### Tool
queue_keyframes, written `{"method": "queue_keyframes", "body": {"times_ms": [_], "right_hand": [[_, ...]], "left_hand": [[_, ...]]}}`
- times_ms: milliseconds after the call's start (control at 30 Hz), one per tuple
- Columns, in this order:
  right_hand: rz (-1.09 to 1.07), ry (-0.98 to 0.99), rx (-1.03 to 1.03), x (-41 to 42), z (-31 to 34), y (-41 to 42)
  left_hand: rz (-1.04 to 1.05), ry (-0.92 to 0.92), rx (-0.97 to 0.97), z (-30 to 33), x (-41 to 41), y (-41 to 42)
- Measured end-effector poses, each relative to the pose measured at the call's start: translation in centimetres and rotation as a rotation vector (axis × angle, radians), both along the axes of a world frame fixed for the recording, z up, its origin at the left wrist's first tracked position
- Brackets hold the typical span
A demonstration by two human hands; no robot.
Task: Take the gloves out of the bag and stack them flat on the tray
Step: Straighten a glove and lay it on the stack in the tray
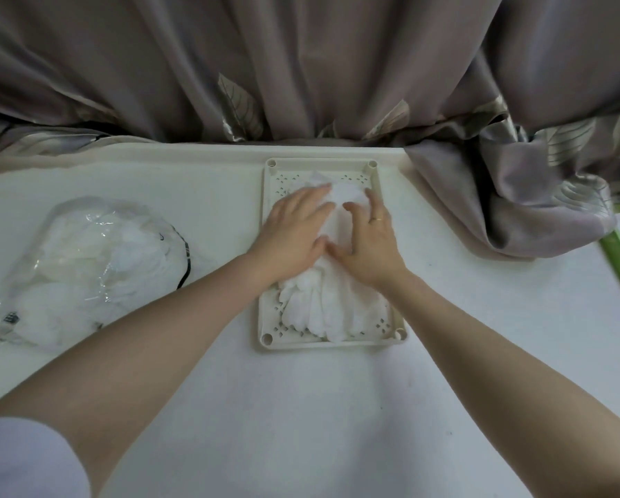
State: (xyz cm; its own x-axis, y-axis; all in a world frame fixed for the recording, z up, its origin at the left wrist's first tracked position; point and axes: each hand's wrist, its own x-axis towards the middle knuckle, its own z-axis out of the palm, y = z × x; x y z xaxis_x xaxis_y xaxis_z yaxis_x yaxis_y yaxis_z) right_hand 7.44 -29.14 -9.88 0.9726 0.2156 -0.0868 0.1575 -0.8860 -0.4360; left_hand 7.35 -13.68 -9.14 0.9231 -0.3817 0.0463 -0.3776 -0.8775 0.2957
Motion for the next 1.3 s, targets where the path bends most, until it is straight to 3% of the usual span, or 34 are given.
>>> {"method": "queue_keyframes", "body": {"times_ms": [67, 167, 433, 633, 833, 1000, 1100, 1167, 1300], "right_hand": [[0.165, 0.083, -0.13, -1.0, -1.0, 0.5], [0.202, 0.285, -0.233, -1.9, -2.0, -0.1], [0.185, 0.447, -0.394, -1.7, -0.8, -0.3], [0.124, 0.164, -0.375, 0.6, 1.4, 0.2], [0.03, 0.213, -0.221, 3.0, 0.8, 1.5], [-0.134, -0.023, -0.282, 1.1, 2.6, 4.1], [-0.007, -0.09, -0.03, -0.9, 4.1, 7.2], [0.151, -0.105, 0.091, -2.7, 5.0, 10.1], [0.313, -0.145, 0.121, -5.9, 5.0, 15.0]], "left_hand": [[-0.15, 0.079, 0.166, -0.6, -0.4, 0.0], [-0.102, 0.26, 0.365, -1.6, -0.8, 1.0], [0.051, 0.351, 0.375, -1.9, -1.7, 2.2], [0.182, 0.266, 0.272, -0.6, -1.0, 3.0], [0.147, 0.261, 0.153, 0.0, -2.1, 4.8], [0.063, 0.028, -0.101, 1.2, -3.8, 7.2], [0.014, -0.211, -0.134, 2.0, -5.3, 9.6], [0.034, -0.272, -0.09, 2.8, -6.6, 12.2], [0.199, -0.167, 0.03, 3.1, -9.1, 16.9]]}}
